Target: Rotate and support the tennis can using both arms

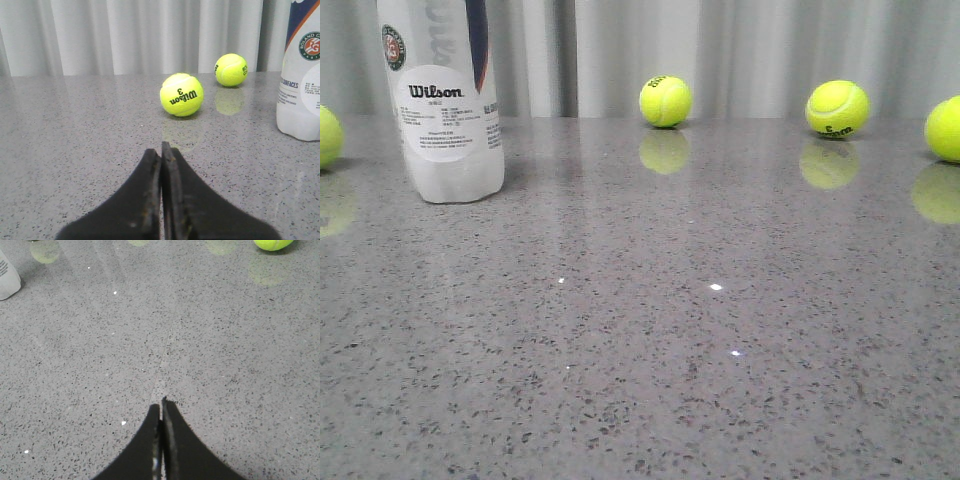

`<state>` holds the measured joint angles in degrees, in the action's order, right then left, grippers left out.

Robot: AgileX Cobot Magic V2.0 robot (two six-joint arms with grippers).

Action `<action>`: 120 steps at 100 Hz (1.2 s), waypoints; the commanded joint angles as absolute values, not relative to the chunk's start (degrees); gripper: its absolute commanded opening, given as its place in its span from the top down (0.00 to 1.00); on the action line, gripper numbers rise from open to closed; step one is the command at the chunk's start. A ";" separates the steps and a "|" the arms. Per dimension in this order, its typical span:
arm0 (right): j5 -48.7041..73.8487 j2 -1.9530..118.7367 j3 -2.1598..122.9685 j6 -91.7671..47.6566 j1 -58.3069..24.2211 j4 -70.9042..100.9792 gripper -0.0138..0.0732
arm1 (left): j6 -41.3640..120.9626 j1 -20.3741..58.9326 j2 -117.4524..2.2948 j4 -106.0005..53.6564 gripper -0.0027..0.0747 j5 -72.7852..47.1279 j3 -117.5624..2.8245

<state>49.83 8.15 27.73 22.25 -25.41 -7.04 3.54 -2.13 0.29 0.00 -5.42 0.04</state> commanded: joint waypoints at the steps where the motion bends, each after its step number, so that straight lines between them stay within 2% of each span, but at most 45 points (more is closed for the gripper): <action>1: 46.16 8.93 29.02 22.11 -25.14 -7.56 0.92 | 2.81 -1.62 2.29 0.00 0.99 -1.34 2.58; 16: 44.65 8.93 27.27 22.06 -24.80 -10.38 0.92 | 2.81 -1.62 2.29 0.00 0.99 -1.34 2.58; 26: 39.64 8.93 23.92 22.13 -21.20 -13.64 0.92 | 2.81 -1.62 2.29 0.00 0.99 -1.34 2.58; 40: 26.67 8.93 17.55 20.13 -13.14 -13.70 0.92 | 2.81 -1.62 2.29 0.00 0.99 -1.34 2.58; 59: 0.35 8.92 5.45 7.18 -1.47 -9.49 0.92 | 2.81 -1.62 2.29 0.00 0.99 -1.34 2.58; 69: -8.08 7.00 -0.08 5.26 2.84 -9.41 0.92 | 2.81 -1.62 2.29 0.00 0.99 -1.34 2.58; 75: -8.56 4.69 -1.84 5.38 4.22 -8.65 0.92 | 2.81 -1.62 2.29 0.00 0.99 -1.34 2.58; 93: 0.00 -1.80 -1.72 5.28 5.49 -7.30 0.92 | 2.81 -1.62 2.29 0.00 0.99 -1.34 2.58; 120: 1.24 -1.62 -1.72 -1.50 5.49 -2.19 0.92 | 2.81 -1.62 2.29 0.00 0.99 -1.34 2.58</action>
